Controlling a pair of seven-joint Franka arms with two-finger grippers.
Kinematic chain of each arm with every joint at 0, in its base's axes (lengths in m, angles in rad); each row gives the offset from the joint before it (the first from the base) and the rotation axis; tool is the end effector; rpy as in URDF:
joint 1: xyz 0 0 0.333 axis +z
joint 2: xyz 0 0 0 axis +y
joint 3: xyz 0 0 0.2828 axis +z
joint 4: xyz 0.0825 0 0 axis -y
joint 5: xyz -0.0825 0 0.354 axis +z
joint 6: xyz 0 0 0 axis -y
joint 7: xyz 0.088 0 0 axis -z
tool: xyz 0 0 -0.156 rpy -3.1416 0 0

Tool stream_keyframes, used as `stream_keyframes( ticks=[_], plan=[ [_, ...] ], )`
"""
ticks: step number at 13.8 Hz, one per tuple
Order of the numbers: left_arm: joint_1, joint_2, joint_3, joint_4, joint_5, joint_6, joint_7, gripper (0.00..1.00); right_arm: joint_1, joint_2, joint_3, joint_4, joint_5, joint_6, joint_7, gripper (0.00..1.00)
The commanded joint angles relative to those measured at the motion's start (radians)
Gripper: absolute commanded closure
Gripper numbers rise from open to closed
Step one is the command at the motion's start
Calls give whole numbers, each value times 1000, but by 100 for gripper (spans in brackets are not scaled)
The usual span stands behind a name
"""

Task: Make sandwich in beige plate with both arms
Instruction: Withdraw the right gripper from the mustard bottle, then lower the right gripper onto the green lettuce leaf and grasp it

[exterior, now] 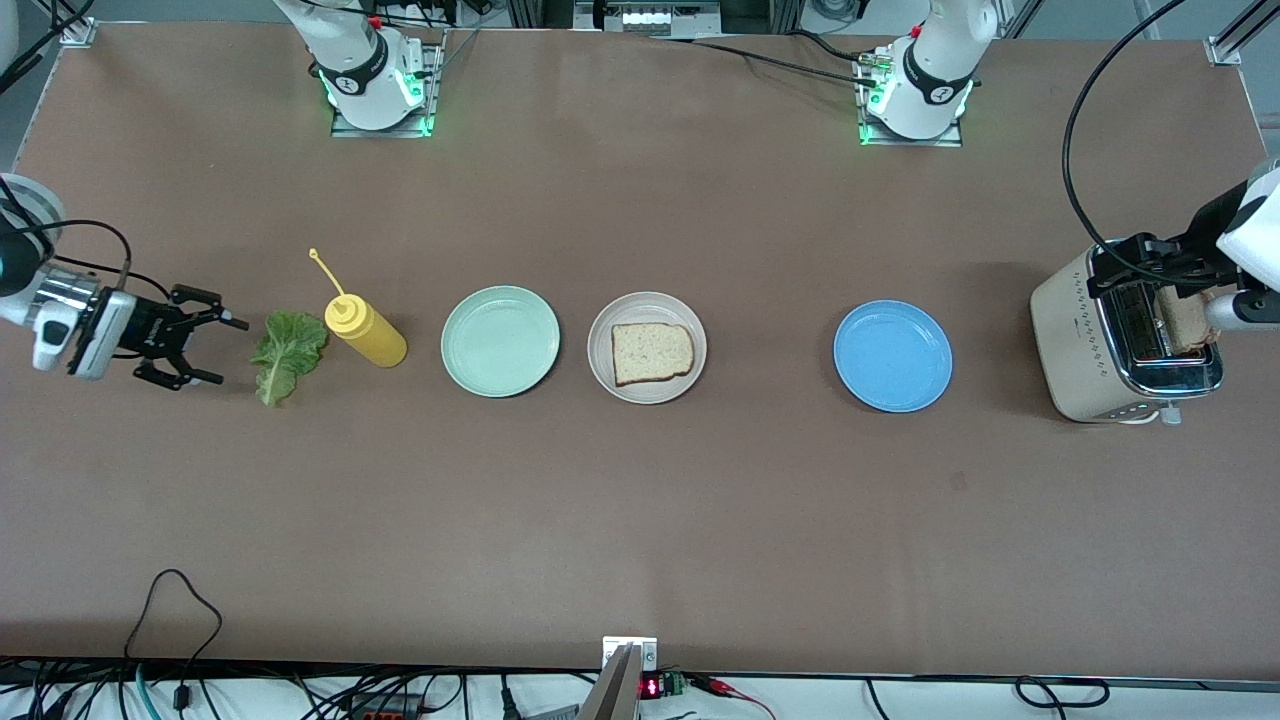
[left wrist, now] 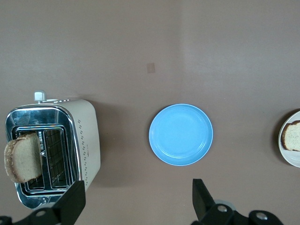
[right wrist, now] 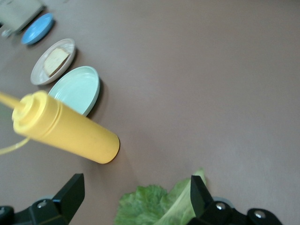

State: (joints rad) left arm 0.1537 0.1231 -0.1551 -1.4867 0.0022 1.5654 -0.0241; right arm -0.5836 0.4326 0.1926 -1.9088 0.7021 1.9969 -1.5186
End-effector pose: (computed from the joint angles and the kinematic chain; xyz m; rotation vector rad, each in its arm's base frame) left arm 0.5543 0.0036 0.5132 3.1244 0.0366 -0.0674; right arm 0.5387 -0.1485 0.2189 -2.2991 -0.8498 -0.4467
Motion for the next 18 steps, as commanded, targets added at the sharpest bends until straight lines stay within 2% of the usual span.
stream_keyframes(
  ticks=[1, 4, 7, 10, 13, 16, 18],
  plan=[
    [-3, -13, -3, 3, 18, -2, 18, 0, 39, -17, 1, 58, -123, -3, 282, 0],
    [-2, -11, -3, 3, 18, -1, 18, 0, 99, -55, 1, 93, -254, -3, 586, 0],
    [-2, -11, -1, 3, 18, -1, 18, 0, 143, -75, 20, 114, -450, -4, 968, 0],
    [-2, -11, -3, 3, 16, -1, 18, 0, 159, -74, 34, 117, -533, -4, 1171, 0],
    [-2, -11, -1, 3, 12, -2, 18, 0, 206, -68, 36, 125, -645, -4, 1458, 0],
    [4, -11, -1, 3, 10, -1, 18, 0, 222, -60, 34, 125, -664, -3, 1566, 0],
    [4, -11, -1, 3, 10, -2, 18, 0, 240, -42, 36, 125, -738, 0, 1644, 0]
  ],
)
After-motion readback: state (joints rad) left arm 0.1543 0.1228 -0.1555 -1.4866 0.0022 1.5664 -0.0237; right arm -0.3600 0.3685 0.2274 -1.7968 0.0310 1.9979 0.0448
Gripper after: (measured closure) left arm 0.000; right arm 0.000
